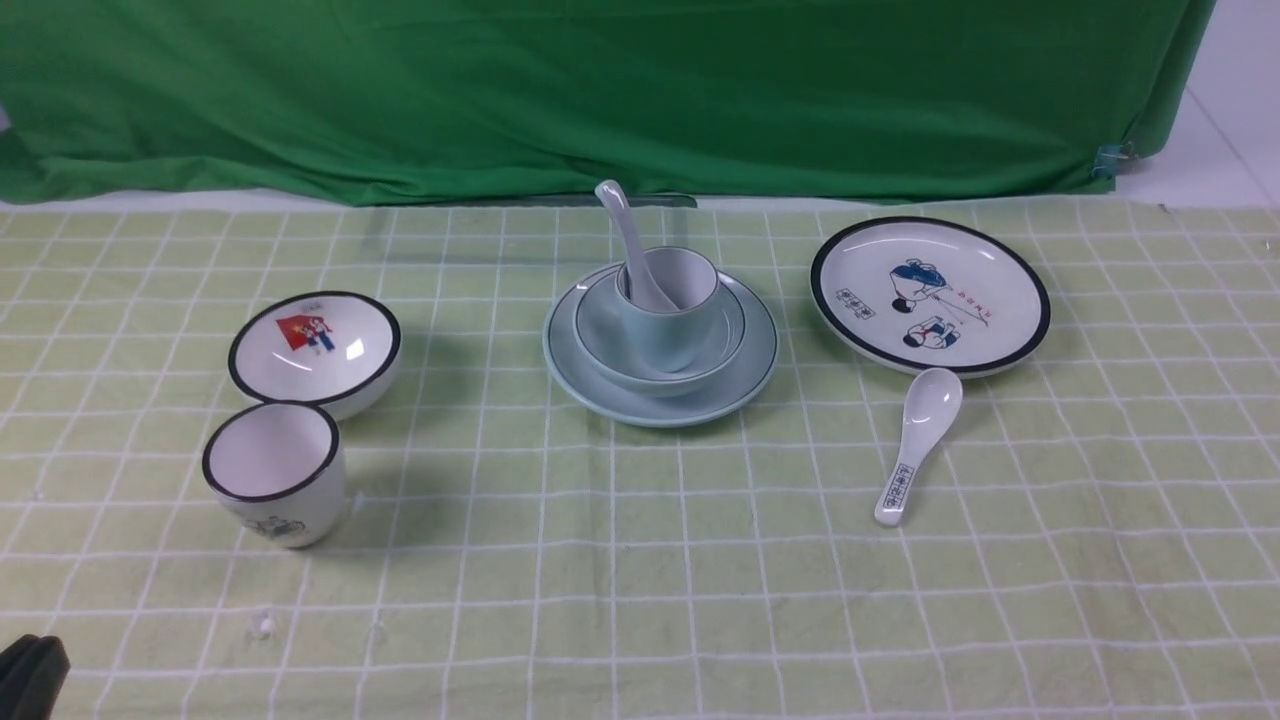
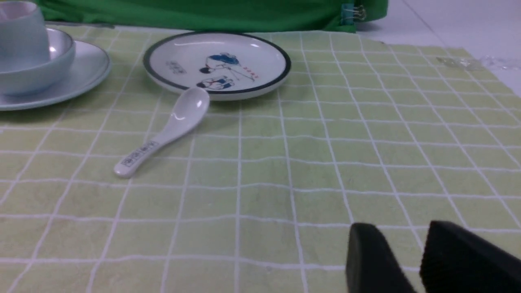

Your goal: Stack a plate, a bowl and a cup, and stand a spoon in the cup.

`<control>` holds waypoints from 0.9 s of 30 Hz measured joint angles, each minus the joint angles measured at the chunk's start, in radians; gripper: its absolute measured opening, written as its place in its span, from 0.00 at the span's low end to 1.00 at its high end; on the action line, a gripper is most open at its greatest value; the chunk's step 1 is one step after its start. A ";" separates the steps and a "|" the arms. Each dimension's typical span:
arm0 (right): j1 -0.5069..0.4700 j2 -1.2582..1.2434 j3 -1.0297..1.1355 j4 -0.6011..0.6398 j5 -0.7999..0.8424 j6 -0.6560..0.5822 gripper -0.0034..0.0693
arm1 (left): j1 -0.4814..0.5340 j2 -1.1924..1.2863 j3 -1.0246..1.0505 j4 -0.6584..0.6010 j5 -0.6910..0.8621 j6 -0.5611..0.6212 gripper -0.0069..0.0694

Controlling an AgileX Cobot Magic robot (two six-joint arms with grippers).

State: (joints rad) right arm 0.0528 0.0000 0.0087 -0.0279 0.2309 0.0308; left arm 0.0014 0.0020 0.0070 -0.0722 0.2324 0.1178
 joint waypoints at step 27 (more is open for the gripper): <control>0.071 0.000 0.000 0.000 -0.002 0.000 0.17 | 0.000 0.000 0.000 0.000 0.001 0.004 0.05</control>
State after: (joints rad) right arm 0.1241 -0.0005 0.0087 -0.0279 0.2290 0.0308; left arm 0.0014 0.0020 0.0070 -0.0722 0.2331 0.1214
